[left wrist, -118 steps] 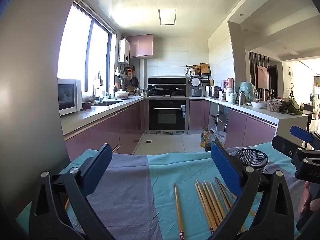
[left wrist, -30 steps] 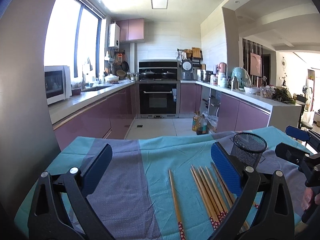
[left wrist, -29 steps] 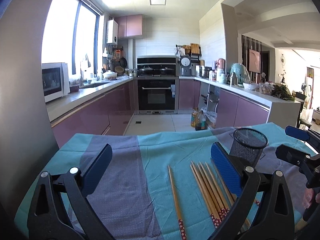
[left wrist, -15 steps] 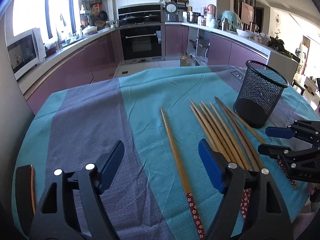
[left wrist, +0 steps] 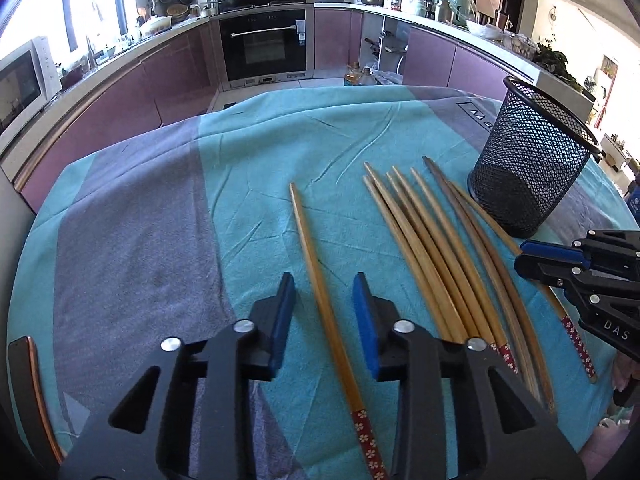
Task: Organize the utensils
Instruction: 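Close the right tool on one bamboo chopstick while the left tool grasps another, then lift the right tool's chopstick upright over the mesh cup while the left tool follows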
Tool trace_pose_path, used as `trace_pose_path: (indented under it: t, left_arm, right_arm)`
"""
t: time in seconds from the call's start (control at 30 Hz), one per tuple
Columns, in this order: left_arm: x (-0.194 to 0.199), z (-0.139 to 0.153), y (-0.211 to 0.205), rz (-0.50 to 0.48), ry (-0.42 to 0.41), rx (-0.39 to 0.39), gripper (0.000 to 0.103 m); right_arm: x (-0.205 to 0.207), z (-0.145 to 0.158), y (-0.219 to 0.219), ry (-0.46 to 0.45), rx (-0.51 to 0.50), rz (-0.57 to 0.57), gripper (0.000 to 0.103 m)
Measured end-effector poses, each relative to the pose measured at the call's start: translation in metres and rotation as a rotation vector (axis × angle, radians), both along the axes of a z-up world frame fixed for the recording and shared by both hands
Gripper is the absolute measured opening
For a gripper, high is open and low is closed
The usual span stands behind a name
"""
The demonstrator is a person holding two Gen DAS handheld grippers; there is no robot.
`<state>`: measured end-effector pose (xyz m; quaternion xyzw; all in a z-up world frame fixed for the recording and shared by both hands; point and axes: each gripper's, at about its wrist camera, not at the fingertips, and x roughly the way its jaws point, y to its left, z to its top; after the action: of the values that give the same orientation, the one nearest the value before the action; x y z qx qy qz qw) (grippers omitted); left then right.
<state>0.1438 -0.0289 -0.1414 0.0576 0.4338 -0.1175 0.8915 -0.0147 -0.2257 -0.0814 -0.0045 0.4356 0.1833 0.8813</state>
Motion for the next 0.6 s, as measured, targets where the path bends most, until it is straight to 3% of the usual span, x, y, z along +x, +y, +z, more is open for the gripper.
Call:
trace_pose_path:
  t: [0.07, 0.13, 0.37, 0.6]
  left_arm:
    - [0.002, -0.001, 0.0, 0.004, 0.01, -0.021, 0.012]
    - [0.002, 0.002, 0.003, 0.013, 0.017, -0.042, 0.008]
    - [-0.008, 0.018, 0.005, -0.003, -0.012, -0.098, 0.008]
    - [-0.033, 0.068, 0.012, -0.083, -0.087, -0.199, 0.007]
  right_arm:
    - [0.001, 0.0, -0.004, 0.005, 0.022, -0.007, 0.007]
    - [0.0, 0.001, -0.007, 0.007, 0.04, -0.009, 0.006]
    - [-0.013, 0.02, -0.018, -0.03, 0.109, 0.024, 0.006]
    - [-0.028, 0.053, -0.034, -0.125, 0.177, 0.048, 0.006]
